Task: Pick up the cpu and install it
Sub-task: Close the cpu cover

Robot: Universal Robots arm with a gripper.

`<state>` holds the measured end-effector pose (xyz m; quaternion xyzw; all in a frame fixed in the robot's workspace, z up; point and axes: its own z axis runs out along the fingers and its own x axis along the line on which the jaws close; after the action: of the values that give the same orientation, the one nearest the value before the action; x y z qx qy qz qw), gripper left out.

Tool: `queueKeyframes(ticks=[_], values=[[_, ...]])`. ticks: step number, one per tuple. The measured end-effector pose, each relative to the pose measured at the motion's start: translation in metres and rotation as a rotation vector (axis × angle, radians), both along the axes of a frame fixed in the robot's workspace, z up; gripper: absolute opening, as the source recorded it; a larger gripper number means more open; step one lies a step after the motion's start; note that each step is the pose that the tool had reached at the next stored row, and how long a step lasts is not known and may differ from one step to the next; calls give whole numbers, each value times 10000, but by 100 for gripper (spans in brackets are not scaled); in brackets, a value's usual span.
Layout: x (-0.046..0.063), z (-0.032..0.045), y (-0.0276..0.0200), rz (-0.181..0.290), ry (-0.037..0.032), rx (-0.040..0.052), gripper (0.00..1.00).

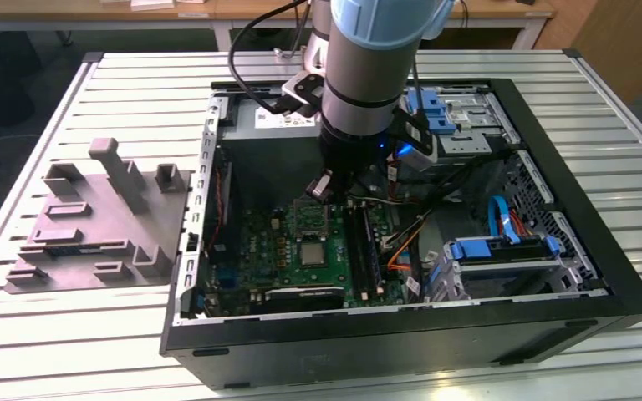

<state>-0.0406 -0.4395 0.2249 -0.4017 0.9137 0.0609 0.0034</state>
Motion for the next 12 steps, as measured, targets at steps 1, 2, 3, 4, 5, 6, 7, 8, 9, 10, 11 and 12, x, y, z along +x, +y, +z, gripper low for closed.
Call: queueKeyframes(ticks=[1, 2, 3, 4, 5, 6, 7, 8, 9, 10, 11, 12], values=[[0, 0, 0, 32, 0, 1, 11], [-1, 0, 0, 95, 1, 0, 11], [-1, 0, 0, 191, 0, 0, 11], [-2, 0, 0, 284, 0, 1, 11], [-2, 0, 0, 345, 0, 4, 11], [-2, 1, 0, 376, 0, 9, 11], [-1, 4, 0, 398, 0, 9, 11], [-2, 9, 0, 403, 2, 8, 11], [-2, 14, 0, 409, 1, 10, 11], [-2, 17, 0, 421, 1, 12, 11], [-1, 19, 1, 447, 2, 13, 11], [-2, 20, 1, 491, 1, 15, 11]])
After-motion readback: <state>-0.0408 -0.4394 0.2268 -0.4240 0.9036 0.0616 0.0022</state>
